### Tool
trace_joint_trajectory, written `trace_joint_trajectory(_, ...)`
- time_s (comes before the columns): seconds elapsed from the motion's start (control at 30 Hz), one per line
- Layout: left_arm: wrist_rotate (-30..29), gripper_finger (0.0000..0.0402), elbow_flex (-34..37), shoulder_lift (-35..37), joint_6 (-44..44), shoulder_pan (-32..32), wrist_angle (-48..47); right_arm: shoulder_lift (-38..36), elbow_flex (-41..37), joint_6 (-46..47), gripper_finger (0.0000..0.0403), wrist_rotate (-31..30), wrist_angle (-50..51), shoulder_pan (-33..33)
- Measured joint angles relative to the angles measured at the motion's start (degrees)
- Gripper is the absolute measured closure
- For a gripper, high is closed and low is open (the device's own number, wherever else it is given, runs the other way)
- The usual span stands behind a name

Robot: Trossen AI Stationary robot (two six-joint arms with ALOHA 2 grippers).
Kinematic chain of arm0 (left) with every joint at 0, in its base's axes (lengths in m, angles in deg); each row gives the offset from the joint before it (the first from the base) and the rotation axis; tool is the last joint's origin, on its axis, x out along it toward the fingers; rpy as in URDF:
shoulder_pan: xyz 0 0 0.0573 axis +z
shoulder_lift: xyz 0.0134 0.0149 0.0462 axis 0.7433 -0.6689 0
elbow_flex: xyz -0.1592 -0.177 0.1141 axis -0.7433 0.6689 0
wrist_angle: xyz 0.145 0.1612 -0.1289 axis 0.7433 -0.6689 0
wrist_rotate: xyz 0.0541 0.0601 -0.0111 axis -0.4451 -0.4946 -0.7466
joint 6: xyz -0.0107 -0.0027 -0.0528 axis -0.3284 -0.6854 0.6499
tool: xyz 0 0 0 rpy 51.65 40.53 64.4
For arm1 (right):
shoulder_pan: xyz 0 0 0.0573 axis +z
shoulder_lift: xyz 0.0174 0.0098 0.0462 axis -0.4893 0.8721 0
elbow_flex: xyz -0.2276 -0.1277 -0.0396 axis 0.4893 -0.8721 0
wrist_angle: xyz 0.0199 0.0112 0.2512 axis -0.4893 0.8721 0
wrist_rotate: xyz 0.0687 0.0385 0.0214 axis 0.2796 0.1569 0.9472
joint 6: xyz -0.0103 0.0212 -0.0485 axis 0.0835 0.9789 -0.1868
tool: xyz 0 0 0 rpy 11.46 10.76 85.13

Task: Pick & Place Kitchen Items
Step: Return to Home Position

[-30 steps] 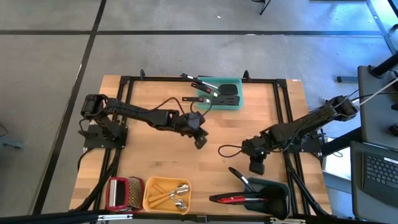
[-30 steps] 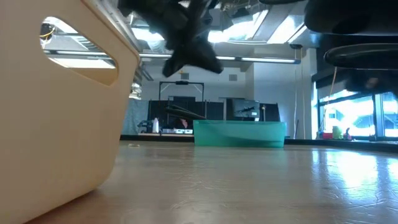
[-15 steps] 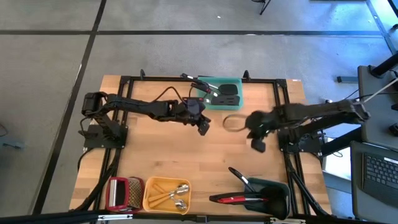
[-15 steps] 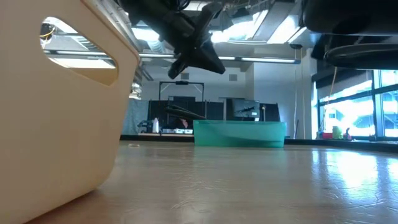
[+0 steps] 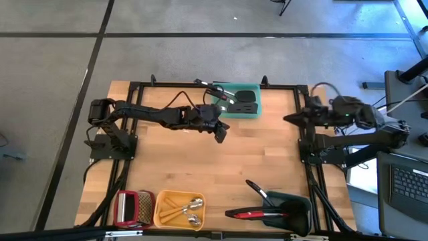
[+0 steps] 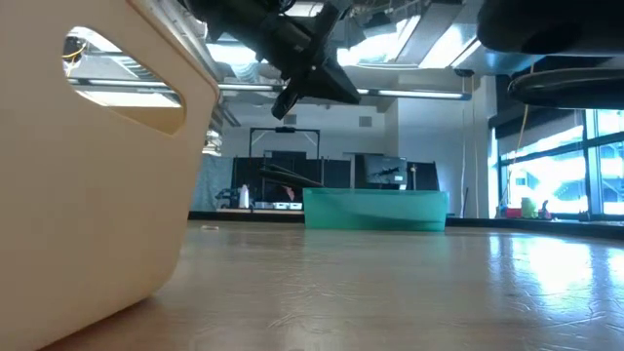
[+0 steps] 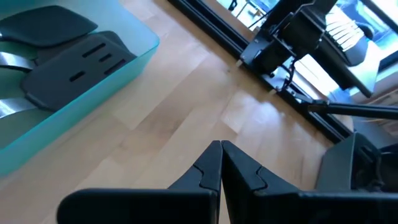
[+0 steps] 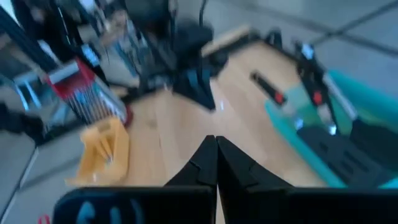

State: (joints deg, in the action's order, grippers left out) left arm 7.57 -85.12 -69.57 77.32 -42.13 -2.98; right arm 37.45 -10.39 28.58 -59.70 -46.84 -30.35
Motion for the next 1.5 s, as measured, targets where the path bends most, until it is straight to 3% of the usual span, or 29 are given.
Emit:
trace_joint_trajectory(0.13, 3.3, 0.04, 0.0, 0.0, 1.3, 1.2, 0.5, -4.9, -4.5, 0.0, 0.0401, -1.6, -6.1, 0.6)
trace_joint_trajectory(0.27, 6.6, 0.04, 0.0, 0.0, 2.3, 2.7, 0.5, -11.4, -13.7, 0.5, 0.0401, -2.2, -13.0, 1.2)
trace_joint_trajectory(0.6, 7.8, 0.04, 0.0, 0.1, 3.3, 4.7, 1.0, -28.6, -32.6, 2.3, 0.0401, -3.1, -26.7, 1.2)
trace_joint_trajectory(0.77, 9.4, 0.04, 0.0, 0.1, 4.3, 5.6, 2.7, -28.1, -38.1, 1.5, 0.0401, -3.6, -35.8, 1.2)
trace_joint_trajectory(1.03, 9.9, 0.04, 0.0, 0.1, 4.8, 5.9, 3.1, -28.7, -44.5, 2.8, 0.0401, -3.6, -38.2, 1.1)
trace_joint_trajectory(1.27, 10.0, 0.04, 0.0, 0.1, 4.8, 5.9, 3.1, -28.8, -51.5, 5.6, 0.0401, -4.1, -47.2, 1.1)
trace_joint_trajectory(1.5, 9.9, 0.04, 0.0, 0.1, -0.1, 5.9, 3.5, -28.4, -51.5, 7.6, 0.0401, -6.5, -45.4, 1.1)
